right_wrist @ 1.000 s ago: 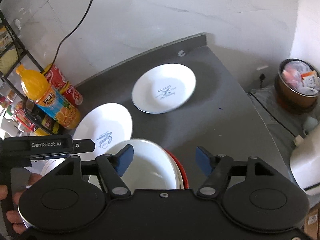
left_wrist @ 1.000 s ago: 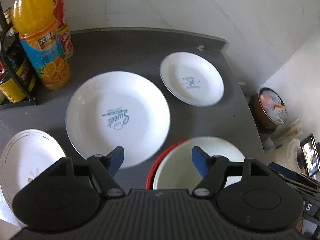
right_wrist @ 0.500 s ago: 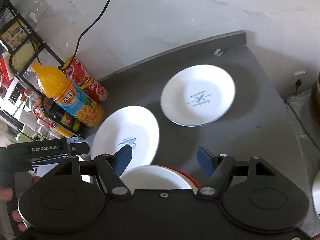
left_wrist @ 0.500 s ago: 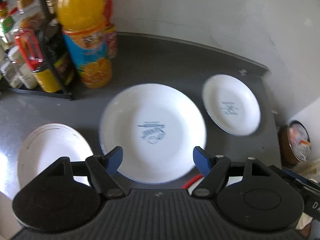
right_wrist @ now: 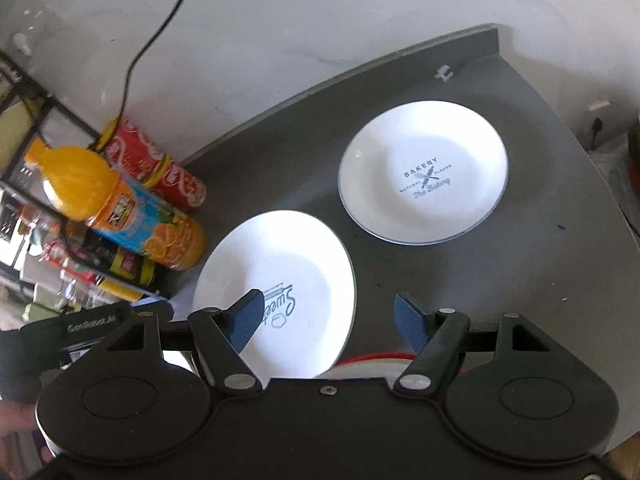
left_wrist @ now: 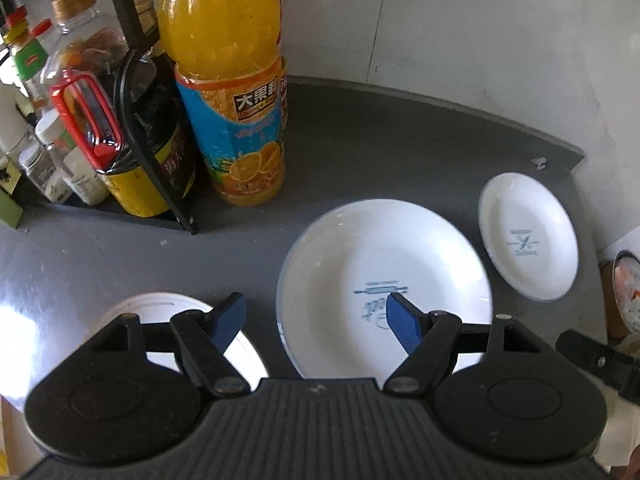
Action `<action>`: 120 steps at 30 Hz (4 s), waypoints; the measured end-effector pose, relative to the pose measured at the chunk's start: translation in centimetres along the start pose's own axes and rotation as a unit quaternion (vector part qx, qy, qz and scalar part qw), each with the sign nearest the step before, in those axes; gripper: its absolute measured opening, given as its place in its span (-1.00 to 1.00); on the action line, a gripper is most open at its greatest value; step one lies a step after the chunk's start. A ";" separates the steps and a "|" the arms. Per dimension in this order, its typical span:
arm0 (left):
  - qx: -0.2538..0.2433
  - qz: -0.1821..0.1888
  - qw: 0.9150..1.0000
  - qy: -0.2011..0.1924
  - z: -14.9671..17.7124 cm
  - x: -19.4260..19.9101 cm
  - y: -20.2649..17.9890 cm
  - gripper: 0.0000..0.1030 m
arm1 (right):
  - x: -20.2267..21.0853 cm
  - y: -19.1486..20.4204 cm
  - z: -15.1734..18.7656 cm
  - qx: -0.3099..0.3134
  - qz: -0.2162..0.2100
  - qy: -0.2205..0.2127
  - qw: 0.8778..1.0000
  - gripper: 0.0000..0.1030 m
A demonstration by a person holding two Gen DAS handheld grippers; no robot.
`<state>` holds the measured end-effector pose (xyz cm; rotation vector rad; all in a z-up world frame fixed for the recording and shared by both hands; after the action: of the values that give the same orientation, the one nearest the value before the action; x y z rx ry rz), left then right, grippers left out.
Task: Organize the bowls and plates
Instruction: 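Move both grippers toward the white plate printed 'Sweet', then close the left gripper on the 'Sweet' plate rim while the right gripper also closes on it, then lift the 'Sweet' plate with both grippers and carry it over the flower-patterned plate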
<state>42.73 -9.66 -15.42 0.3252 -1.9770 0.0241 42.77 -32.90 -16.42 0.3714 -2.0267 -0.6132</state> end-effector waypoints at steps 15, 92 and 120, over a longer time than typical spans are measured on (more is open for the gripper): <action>-0.038 0.043 0.998 0.039 -1.2 -6.0 1.8 0.41 | -4.7 -0.2 -0.4 -0.026 0.064 0.032 0.997 0.30; 0.061 0.061 0.996 0.033 -0.1 -4.9 7.0 -0.78 | -6.3 5.0 1.3 0.068 -0.025 0.072 0.995 -0.82; 0.157 0.009 0.986 0.050 5.7 -3.8 18.0 -0.78 | -9.3 12.2 7.3 0.162 -0.061 0.151 0.973 -0.81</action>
<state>34.76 7.51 -18.87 0.4999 -1.8743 0.3604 41.00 -16.21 -19.27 0.7413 -1.8162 -0.2753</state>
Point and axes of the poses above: each gripper's, at about its wrist camera, not at the fingertips, and x roughly against the way its jaws point, y to its left, z to its underside, the point moved 6 cm from there along -x, roughly the way its jaws point, and after that the axes turned 10 degrees about -z, right-handed, at the moved point
